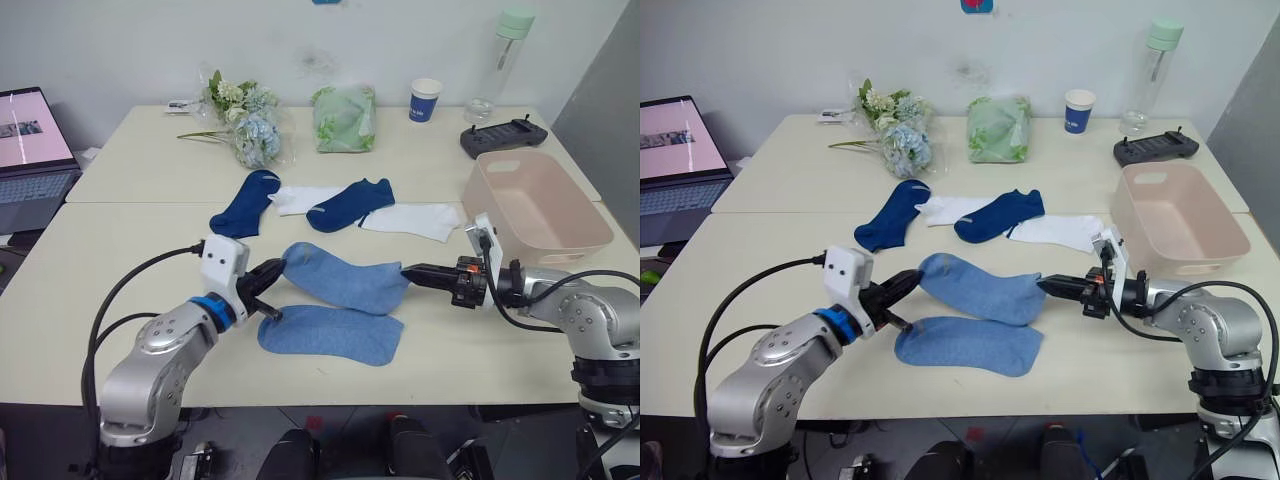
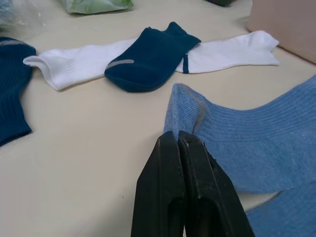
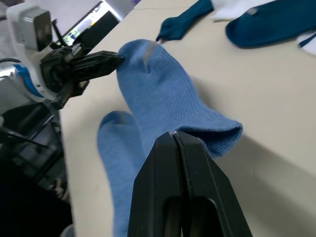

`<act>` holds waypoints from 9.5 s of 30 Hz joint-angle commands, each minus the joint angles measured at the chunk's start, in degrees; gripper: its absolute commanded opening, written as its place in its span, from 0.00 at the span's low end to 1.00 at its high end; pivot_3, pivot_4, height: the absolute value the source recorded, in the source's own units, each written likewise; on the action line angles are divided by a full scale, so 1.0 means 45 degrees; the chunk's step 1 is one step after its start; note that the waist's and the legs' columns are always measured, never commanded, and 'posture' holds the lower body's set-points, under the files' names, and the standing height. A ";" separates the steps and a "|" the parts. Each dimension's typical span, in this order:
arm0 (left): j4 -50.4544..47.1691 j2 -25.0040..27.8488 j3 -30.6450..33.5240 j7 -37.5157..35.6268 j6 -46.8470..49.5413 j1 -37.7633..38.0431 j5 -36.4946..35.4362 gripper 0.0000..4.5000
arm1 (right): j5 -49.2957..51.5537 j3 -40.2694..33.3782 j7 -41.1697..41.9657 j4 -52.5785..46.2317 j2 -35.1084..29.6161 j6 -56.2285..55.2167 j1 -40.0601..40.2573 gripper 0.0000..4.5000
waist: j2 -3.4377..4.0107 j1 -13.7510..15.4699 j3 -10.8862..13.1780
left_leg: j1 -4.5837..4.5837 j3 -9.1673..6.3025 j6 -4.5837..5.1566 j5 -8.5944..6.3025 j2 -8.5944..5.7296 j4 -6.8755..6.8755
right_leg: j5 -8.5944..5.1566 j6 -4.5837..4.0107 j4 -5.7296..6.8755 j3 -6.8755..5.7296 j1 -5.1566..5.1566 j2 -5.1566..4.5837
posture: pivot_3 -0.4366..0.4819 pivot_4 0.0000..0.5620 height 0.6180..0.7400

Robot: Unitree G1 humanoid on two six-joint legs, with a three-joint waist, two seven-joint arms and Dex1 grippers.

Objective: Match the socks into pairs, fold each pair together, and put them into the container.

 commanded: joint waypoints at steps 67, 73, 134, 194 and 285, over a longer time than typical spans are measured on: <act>-0.1417 0.0388 0.0169 -0.0022 -0.3412 0.6702 -0.1594 0.00 | -0.0816 0.2118 0.0072 -0.0188 -0.0479 -0.1474 0.1353 0.00 | 0.0000 0.0009 0.0000 | 0.0016 0.0032 0.0009 -0.0004 0.0001 -0.0029 | -0.0007 0.0003 -0.0024 -0.0010 0.0028 0.0006 | 0.48 0.27 1.00; -0.1303 0.0455 0.0357 -0.0133 -0.3579 0.6738 -0.1616 0.20 | -0.0860 0.1805 0.0133 -0.0232 -0.0508 -0.1922 0.1226 0.29 | 0.0000 0.0009 0.0000 | 0.0017 0.0031 0.0010 -0.0004 0.0000 -0.0028 | -0.0007 0.0003 -0.0024 -0.0010 0.0028 0.0006 | 0.48 0.27 1.00; 0.1688 0.4803 -0.2039 -0.3712 -0.5461 0.3918 0.2196 0.00 | -0.7498 0.5603 0.4359 0.1819 -0.1774 -1.2096 0.1718 0.01 | 0.0006 -0.0008 0.0000 | 0.0067 0.0011 0.0006 -0.0005 0.0004 -0.0053 | -0.0009 0.0003 -0.0025 -0.0001 0.0048 0.0013 | 0.48 0.27 1.00; 0.0764 0.2469 -0.3666 -0.3075 -0.4327 0.0099 0.0192 0.76 | -0.4212 0.3950 0.4952 0.3199 -0.2414 -0.5258 -0.0861 0.01 | -0.0001 -0.0022 0.0002 | 0.0030 0.0038 0.0006 -0.0005 -0.0010 -0.0041 | -0.0007 0.0002 -0.0033 -0.0019 0.0038 0.0010 | 0.48 0.27 1.00; 0.3839 0.4585 -0.4392 -0.4916 -0.6860 0.0733 0.3647 0.00 | -0.2041 0.3964 -0.0621 0.3200 0.3070 0.2018 -0.2565 0.99 | 0.0021 -0.0398 -0.0024 | 0.0042 0.0011 0.0007 -0.0002 0.0004 -0.0042 | -0.0001 -0.0001 0.0020 0.0012 -0.0010 0.0008 | 0.48 0.27 1.00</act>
